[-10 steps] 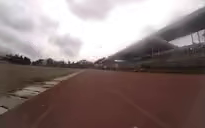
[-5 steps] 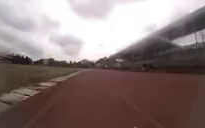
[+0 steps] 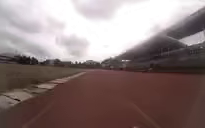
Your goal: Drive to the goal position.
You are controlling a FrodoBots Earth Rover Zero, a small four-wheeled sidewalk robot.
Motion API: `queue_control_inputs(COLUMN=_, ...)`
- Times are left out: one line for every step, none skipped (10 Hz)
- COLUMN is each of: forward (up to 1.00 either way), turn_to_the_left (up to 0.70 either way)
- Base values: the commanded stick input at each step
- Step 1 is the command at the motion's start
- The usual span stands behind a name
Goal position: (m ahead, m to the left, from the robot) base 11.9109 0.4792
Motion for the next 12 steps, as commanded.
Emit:
queue_control_inputs(forward=1.0, turn_to_the_left=0.0)
queue_control_inputs(forward=1.0, turn_to_the_left=0.0)
queue_control_inputs(forward=1.0, turn_to_the_left=0.0)
queue_control_inputs(forward=1.0, turn_to_the_left=0.0)
queue_control_inputs(forward=1.0, turn_to_the_left=0.0)
queue_control_inputs(forward=1.0, turn_to_the_left=0.0)
queue_control_inputs(forward=1.0, turn_to_the_left=0.0)
queue_control_inputs(forward=1.0, turn_to_the_left=0.0)
queue_control_inputs(forward=1.0, turn_to_the_left=0.0)
queue_control_inputs(forward=1.0, turn_to_the_left=0.0)
queue_control_inputs(forward=1.0, turn_to_the_left=0.0)
queue_control_inputs(forward=1.0, turn_to_the_left=0.0)
